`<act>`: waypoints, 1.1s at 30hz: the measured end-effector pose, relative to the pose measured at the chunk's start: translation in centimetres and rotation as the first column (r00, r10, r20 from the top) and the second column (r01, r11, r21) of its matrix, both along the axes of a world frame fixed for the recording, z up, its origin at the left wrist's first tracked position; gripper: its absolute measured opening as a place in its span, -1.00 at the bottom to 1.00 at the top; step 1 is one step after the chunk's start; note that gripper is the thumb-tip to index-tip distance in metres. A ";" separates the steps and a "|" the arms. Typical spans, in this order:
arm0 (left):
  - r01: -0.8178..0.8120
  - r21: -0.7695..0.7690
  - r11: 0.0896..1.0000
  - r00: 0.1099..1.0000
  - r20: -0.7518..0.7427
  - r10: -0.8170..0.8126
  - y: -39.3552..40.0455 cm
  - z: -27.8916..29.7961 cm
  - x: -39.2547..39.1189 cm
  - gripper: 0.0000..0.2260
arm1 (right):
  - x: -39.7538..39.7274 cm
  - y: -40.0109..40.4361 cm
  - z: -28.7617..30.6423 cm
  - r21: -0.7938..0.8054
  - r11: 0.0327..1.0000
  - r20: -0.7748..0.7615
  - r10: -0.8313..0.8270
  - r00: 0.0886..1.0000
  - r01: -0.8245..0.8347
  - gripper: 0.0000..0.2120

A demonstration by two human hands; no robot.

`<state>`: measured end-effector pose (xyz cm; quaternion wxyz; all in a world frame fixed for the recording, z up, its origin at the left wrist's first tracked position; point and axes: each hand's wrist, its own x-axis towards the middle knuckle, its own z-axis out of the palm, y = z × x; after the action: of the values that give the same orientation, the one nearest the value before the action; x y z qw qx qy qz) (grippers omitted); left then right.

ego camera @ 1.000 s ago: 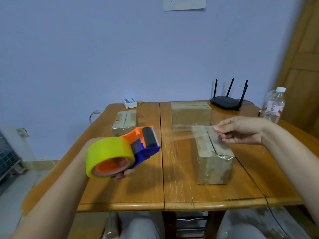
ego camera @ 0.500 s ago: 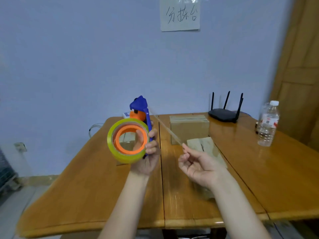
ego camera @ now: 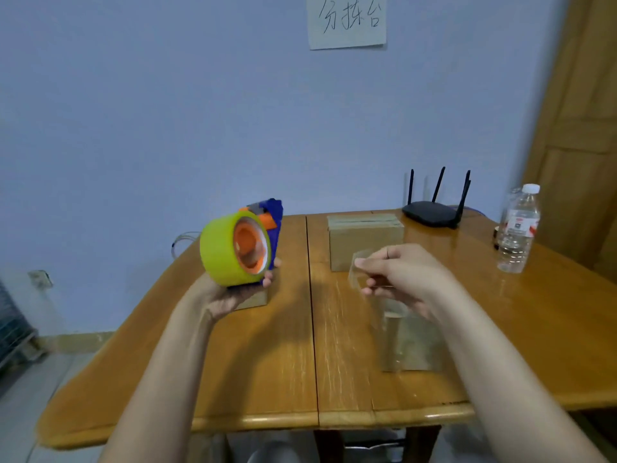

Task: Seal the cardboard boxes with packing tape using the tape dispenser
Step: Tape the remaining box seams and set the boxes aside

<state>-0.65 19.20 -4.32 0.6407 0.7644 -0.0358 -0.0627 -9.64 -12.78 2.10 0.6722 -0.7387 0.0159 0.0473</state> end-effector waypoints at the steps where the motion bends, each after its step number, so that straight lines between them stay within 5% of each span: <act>1: 0.041 0.037 0.998 0.996 -0.080 -0.038 0.0 -0.5 0.0 -0.69 | 0.1 -0.4 0.8 -0.124 0.992 0.022 0.030 0.999 -0.027 -0.87; 4: 0.168 0.334 0.928 0.985 -0.082 -0.148 0.1 -1.2 -0.7 -0.71 | 0.3 -1.0 3.3 -0.348 0.928 0.032 0.153 0.988 -0.132 -0.90; 11: 0.319 0.624 0.714 0.946 -0.167 -0.277 -1.6 -0.5 -1.6 -0.75 | 1.0 -2.2 7.3 -0.522 0.823 0.014 0.270 0.963 -0.223 -0.94; 18: 0.172 0.920 0.352 0.980 -0.122 -0.160 -2.3 -2.5 0.0 -0.66 | 1.3 -2.1 9.1 -0.572 0.749 -0.064 0.364 0.929 -0.334 -0.87; 23: 0.061 0.944 0.326 0.995 -0.033 -0.091 -2.7 -4.7 0.4 -0.36 | 0.8 -1.7 9.3 -0.471 0.812 -0.028 0.377 0.926 -0.345 -0.79; 27: 0.032 0.961 0.275 0.996 -0.008 -0.088 -3.6 -3.3 -0.5 -0.47 | 0.1 -1.9 8.8 -0.392 0.869 0.016 0.335 0.942 -0.302 -0.62; 28: -0.037 0.946 0.322 0.988 0.082 -0.129 -4.5 -2.1 -1.3 -0.54 | 0.0 -1.8 8.5 -0.371 0.883 0.026 0.319 0.948 -0.287 -0.62; 31: -0.089 0.517 0.851 0.915 0.381 -0.136 -9.2 2.1 -5.6 -0.54 | 0.0 -1.3 7.5 -0.263 0.938 0.057 0.247 0.967 -0.224 -0.65; 33: 0.022 0.261 0.965 0.885 0.444 -0.140 -12.7 4.2 -8.6 -0.42 | 0.1 -1.0 6.7 -0.192 0.963 0.056 0.202 0.978 -0.188 -0.67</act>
<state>-9.25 6.52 -0.16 0.5098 0.8295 -0.2102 0.0887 -9.53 -13.79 8.83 0.5925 -0.7974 -0.0776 0.0838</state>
